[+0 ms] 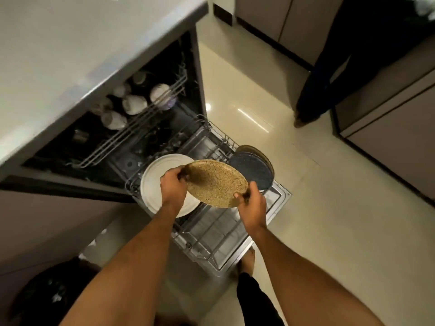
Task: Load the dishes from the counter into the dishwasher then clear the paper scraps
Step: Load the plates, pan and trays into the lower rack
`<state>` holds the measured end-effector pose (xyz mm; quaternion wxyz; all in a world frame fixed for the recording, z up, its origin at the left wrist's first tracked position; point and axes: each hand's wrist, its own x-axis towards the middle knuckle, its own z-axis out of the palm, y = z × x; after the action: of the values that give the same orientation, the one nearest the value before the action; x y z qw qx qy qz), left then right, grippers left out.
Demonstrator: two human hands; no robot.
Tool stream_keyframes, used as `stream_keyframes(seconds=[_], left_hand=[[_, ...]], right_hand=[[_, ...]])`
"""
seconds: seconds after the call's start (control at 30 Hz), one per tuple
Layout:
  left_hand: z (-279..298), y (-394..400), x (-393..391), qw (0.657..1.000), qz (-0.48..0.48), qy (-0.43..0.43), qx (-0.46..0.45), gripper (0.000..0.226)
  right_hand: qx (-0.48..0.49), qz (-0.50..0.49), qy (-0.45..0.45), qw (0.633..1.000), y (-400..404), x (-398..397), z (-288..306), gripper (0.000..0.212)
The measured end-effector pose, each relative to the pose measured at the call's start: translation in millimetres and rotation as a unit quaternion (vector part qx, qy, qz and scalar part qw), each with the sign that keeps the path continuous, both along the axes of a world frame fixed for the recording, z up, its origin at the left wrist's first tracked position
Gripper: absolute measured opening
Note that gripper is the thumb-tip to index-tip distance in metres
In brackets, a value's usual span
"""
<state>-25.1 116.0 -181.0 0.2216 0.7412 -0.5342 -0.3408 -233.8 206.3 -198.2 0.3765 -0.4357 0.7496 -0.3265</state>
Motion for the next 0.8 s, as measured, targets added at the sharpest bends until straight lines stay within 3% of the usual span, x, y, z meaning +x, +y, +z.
stream_keyframes(seconds=[0.23, 0.4, 0.53, 0.8], left_hand=[[-66.3, -22.4, -67.2, 0.998, -0.047, -0.013, 0.028, 0.037], [-95.5, -61.3, -103.9, 0.996, -0.078, 0.018, 0.03, 0.035], [-116.2, -94.0, -131.4, 0.994, -0.102, 0.032, 0.029, 0.033], [-157.7, -119.4, -158.1, 0.992, -0.113, 0.023, 0.052, 0.034]], right_hand=[[0.008, -0.064, -0.003, 0.998, 8.8, -47.4, -63.2, 0.015], [-0.003, -0.097, 0.019, 0.995, -15.4, -72.8, -102.1, 0.017], [-0.023, -0.114, 0.028, 0.993, -36.8, -91.4, -126.3, 0.007], [-0.004, -0.126, 0.034, 0.991, -50.3, -115.4, -160.5, 0.013]])
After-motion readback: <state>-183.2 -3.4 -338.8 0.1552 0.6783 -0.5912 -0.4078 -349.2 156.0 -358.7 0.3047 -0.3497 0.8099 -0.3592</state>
